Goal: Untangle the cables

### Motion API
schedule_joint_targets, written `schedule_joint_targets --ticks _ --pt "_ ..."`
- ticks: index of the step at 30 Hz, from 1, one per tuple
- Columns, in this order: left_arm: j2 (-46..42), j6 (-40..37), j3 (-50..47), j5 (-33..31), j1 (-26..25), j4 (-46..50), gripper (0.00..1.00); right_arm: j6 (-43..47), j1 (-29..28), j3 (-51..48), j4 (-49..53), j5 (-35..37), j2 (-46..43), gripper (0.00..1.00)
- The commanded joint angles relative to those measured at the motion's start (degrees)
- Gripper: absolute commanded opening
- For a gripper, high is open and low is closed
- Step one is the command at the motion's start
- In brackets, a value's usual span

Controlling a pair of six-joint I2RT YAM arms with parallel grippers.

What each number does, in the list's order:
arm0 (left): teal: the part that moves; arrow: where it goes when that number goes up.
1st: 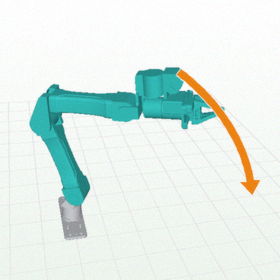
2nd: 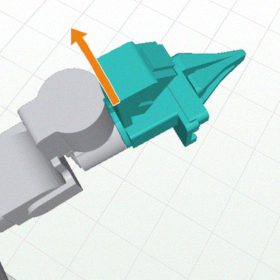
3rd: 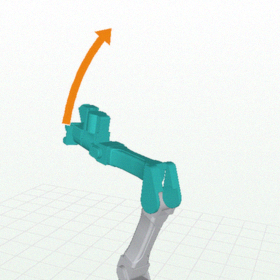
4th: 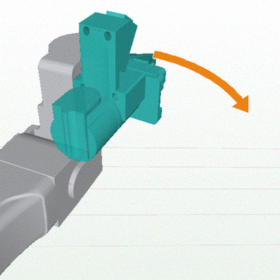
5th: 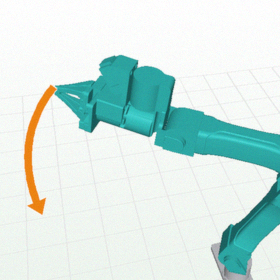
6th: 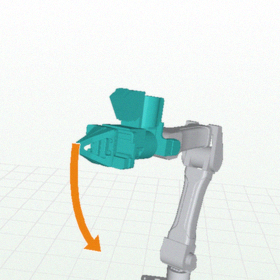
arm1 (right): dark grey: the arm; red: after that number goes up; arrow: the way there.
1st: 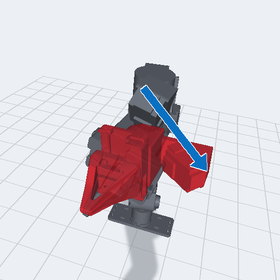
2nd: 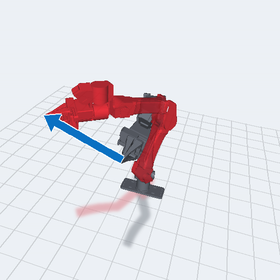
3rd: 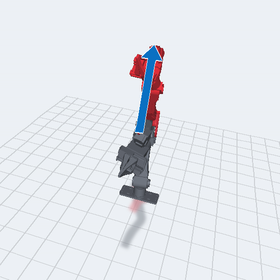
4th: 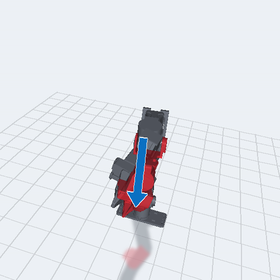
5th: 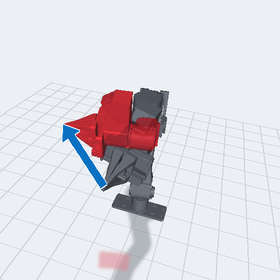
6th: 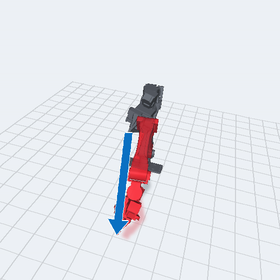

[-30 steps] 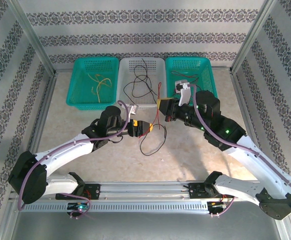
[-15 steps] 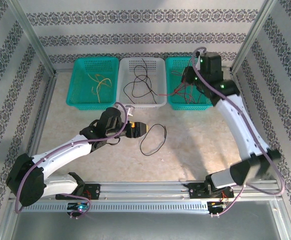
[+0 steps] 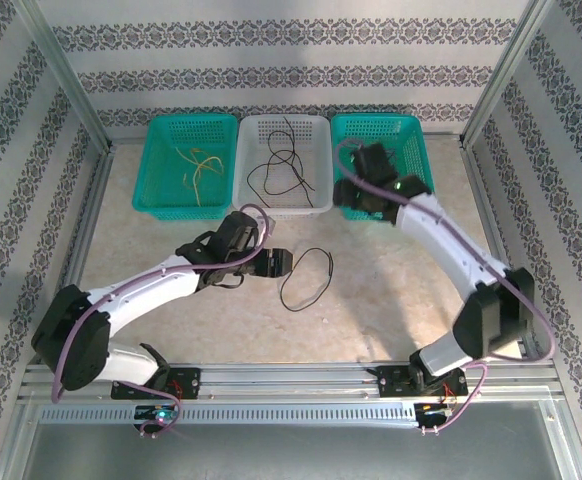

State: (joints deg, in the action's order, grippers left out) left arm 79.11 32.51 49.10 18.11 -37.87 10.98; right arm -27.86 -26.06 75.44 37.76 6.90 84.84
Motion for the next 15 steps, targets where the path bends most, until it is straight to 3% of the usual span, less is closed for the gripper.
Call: schedule_joint_targets --ticks 1,6,15 --pt "1.4 -0.4 1.2 -1.1 -0.1 4.6 0.64 -8.2 -4.9 -9.1 -4.3 2.5 -5.4 0.58" --pt "-2.6 0.8 -1.2 -4.6 0.3 6.3 0.54 -15.7 -13.4 -16.9 -9.2 1.8 -3.3 0.51" --pt "-15.7 3.4 -6.3 -12.3 5.7 13.3 0.39 -21.0 -24.8 -11.5 -8.2 -0.8 10.7 0.47"
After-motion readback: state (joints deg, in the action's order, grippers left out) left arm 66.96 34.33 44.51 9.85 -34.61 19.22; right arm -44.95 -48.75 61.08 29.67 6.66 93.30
